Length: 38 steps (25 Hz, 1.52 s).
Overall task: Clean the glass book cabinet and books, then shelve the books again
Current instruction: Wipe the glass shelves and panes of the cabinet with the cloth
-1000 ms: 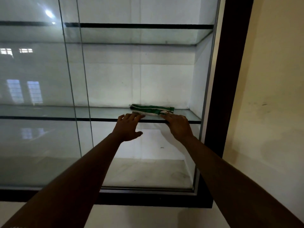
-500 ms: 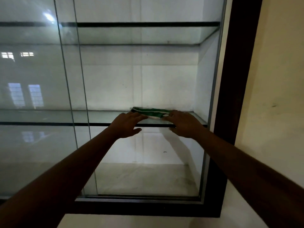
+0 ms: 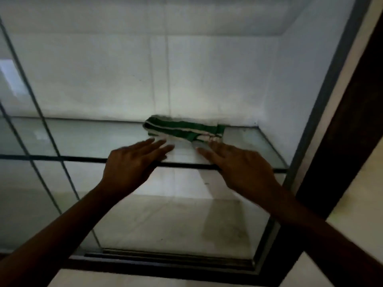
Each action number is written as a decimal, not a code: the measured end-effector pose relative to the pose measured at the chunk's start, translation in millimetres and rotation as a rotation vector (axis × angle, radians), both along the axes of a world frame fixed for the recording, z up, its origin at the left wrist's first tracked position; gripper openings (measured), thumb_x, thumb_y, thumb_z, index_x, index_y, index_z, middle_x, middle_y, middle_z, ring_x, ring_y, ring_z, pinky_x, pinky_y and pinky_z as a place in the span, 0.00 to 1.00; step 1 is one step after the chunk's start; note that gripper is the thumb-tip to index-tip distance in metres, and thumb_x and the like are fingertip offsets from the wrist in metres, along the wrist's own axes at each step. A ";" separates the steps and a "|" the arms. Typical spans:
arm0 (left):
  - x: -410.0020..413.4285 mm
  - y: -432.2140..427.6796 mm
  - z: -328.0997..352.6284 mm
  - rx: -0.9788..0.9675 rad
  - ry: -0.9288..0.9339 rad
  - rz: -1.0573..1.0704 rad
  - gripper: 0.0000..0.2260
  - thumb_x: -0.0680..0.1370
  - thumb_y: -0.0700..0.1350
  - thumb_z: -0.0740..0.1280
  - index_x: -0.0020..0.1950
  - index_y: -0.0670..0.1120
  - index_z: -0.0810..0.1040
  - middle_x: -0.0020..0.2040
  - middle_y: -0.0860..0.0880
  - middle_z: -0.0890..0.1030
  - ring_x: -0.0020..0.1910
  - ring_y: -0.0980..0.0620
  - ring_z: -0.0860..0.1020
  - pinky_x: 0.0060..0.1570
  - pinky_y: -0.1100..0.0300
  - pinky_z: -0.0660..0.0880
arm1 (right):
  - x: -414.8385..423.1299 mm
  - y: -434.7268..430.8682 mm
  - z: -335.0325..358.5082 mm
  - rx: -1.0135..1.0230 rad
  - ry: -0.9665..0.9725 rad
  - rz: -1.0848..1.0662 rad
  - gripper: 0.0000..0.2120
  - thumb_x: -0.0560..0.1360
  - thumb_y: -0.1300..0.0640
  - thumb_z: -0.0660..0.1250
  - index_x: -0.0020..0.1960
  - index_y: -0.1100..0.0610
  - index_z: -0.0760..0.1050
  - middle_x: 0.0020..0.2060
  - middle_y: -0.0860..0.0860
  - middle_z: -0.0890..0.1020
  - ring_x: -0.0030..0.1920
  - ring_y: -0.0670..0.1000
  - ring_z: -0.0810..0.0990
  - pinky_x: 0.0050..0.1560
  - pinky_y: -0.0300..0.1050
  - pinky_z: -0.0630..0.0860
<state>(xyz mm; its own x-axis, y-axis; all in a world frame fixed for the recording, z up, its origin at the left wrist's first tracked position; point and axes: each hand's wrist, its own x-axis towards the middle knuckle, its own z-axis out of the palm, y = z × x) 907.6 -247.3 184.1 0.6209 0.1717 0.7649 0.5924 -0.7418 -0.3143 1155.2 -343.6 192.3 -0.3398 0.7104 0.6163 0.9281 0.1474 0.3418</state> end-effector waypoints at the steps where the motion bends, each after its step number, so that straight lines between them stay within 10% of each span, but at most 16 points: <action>1: -1.0 -2.4 1.9 -0.020 -0.002 0.008 0.14 0.81 0.49 0.58 0.61 0.50 0.80 0.59 0.50 0.81 0.56 0.48 0.80 0.42 0.56 0.79 | -2.5 -1.9 1.3 -0.010 0.042 0.005 0.32 0.63 0.62 0.74 0.66 0.49 0.73 0.57 0.54 0.80 0.50 0.53 0.83 0.35 0.42 0.79; 17: -4.5 -20.4 41.4 -0.670 0.399 0.178 0.27 0.75 0.51 0.64 0.73 0.52 0.61 0.68 0.42 0.72 0.65 0.40 0.72 0.58 0.45 0.73 | -21.8 -22.3 32.6 -0.528 0.325 -0.055 0.34 0.68 0.62 0.75 0.70 0.49 0.68 0.66 0.54 0.73 0.66 0.54 0.70 0.59 0.45 0.73; 22: -2.5 -29.4 55.7 -0.930 0.548 0.275 0.50 0.68 0.56 0.73 0.76 0.58 0.39 0.75 0.42 0.61 0.72 0.38 0.62 0.63 0.35 0.63 | -23.8 -23.1 38.9 -0.698 0.369 -0.078 0.39 0.65 0.67 0.74 0.71 0.47 0.65 0.68 0.53 0.71 0.67 0.54 0.67 0.62 0.47 0.71; 24: 2.5 -33.1 63.1 -1.003 0.604 0.298 0.49 0.72 0.58 0.69 0.71 0.61 0.28 0.77 0.44 0.43 0.76 0.39 0.46 0.68 0.33 0.51 | -22.6 -26.7 40.7 -0.710 0.392 -0.075 0.36 0.67 0.72 0.66 0.72 0.49 0.65 0.69 0.55 0.69 0.68 0.56 0.66 0.64 0.52 0.72; 29: 19.0 -35.2 89.0 -1.232 0.724 0.395 0.39 0.77 0.59 0.61 0.76 0.53 0.35 0.76 0.47 0.34 0.75 0.44 0.34 0.70 0.38 0.39 | -16.9 -16.7 83.6 -0.972 0.400 0.010 0.35 0.74 0.72 0.55 0.76 0.51 0.52 0.76 0.56 0.50 0.75 0.56 0.49 0.73 0.53 0.55; 34: 19.8 -33.3 89.1 -1.291 0.767 0.405 0.41 0.75 0.63 0.61 0.76 0.54 0.36 0.76 0.47 0.33 0.74 0.43 0.33 0.69 0.38 0.38 | -33.0 43.5 121.3 -0.720 0.655 -0.036 0.22 0.77 0.63 0.58 0.71 0.57 0.64 0.70 0.55 0.67 0.70 0.54 0.63 0.68 0.44 0.61; 38: 13.0 -23.8 112.5 -1.392 0.747 0.377 0.35 0.78 0.59 0.60 0.77 0.54 0.42 0.77 0.49 0.37 0.75 0.46 0.36 0.72 0.39 0.42 | -55.6 75.9 92.8 -0.874 0.358 -0.073 0.29 0.76 0.52 0.64 0.75 0.49 0.57 0.73 0.57 0.61 0.71 0.62 0.61 0.68 0.60 0.61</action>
<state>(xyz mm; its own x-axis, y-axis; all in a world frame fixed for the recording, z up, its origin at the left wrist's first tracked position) 920.6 -271.1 296.6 0.5271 0.6559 -0.5403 0.8284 -0.5385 0.1544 1099.6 -267.7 285.1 -0.1697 0.9818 -0.0856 0.9735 0.1535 -0.1693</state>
